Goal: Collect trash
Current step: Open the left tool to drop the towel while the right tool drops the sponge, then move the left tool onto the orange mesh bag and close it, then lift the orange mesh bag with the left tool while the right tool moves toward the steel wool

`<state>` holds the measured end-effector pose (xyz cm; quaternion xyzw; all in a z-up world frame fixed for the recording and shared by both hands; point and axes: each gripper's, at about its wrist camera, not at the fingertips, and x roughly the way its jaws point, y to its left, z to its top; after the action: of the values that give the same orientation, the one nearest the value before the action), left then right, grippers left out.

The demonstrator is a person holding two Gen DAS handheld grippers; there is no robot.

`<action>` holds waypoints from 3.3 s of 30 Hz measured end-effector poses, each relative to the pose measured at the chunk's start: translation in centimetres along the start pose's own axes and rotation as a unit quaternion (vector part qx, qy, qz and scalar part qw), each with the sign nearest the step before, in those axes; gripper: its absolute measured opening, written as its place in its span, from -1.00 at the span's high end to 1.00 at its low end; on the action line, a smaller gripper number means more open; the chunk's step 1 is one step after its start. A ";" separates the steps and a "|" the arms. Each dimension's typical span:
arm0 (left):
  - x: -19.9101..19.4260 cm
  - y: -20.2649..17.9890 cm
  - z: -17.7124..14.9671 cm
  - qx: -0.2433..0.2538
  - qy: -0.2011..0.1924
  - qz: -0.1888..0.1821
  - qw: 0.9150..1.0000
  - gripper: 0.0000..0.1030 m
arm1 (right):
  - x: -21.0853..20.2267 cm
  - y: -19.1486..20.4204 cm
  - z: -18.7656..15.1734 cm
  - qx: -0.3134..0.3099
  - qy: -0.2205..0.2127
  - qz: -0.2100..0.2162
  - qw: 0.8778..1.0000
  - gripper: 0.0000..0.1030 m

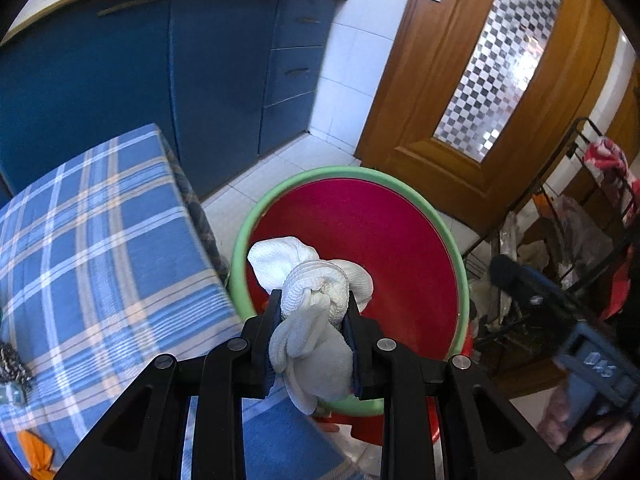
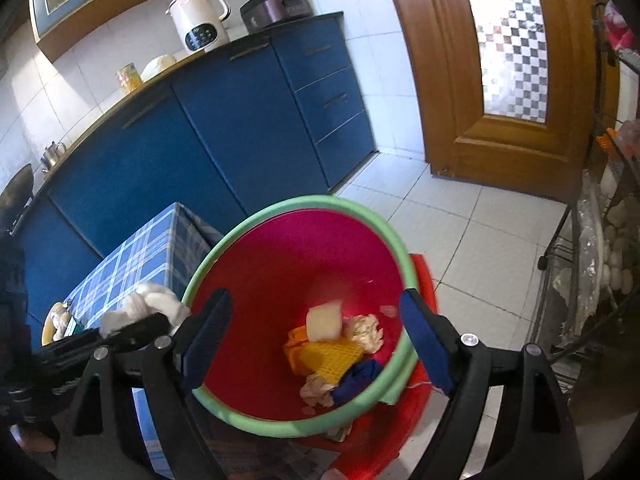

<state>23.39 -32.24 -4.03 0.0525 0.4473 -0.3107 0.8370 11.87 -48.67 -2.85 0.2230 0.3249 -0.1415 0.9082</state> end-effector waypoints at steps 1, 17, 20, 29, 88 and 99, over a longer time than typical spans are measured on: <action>0.3 -0.2 0.0 0.003 0.000 0.000 1.000 0.43 | -0.4 -0.2 0.0 0.002 -0.003 0.000 1.000 -0.65; 0.2 -0.3 -0.5 -0.013 -0.001 0.002 1.000 -0.15 | -2.7 -0.8 -0.2 0.009 -0.010 0.005 1.000 -0.65; -1.0 0.1 -0.7 -0.018 -0.010 0.005 1.000 -0.15 | -3.4 -0.1 -0.5 0.005 -0.013 0.014 1.000 -0.65; -5.6 2.0 -2.3 -0.037 -0.042 0.038 0.998 -0.15 | -5.8 2.0 -1.7 -0.009 -0.020 0.035 0.999 -0.65; -12.0 15.4 -14.6 -0.142 -0.041 0.185 0.972 0.05 | -7.4 13.6 -7.8 -0.093 0.032 0.108 0.989 -0.65; -14.4 16.9 -15.5 -0.168 -0.064 0.170 0.969 0.24 | -7.4 16.0 -8.3 -0.115 0.036 0.120 0.985 -0.65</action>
<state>16.03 -6.21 -5.23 -0.0332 0.4228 -0.0869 0.9014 8.40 -30.00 1.24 0.1598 0.3422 0.0148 0.9258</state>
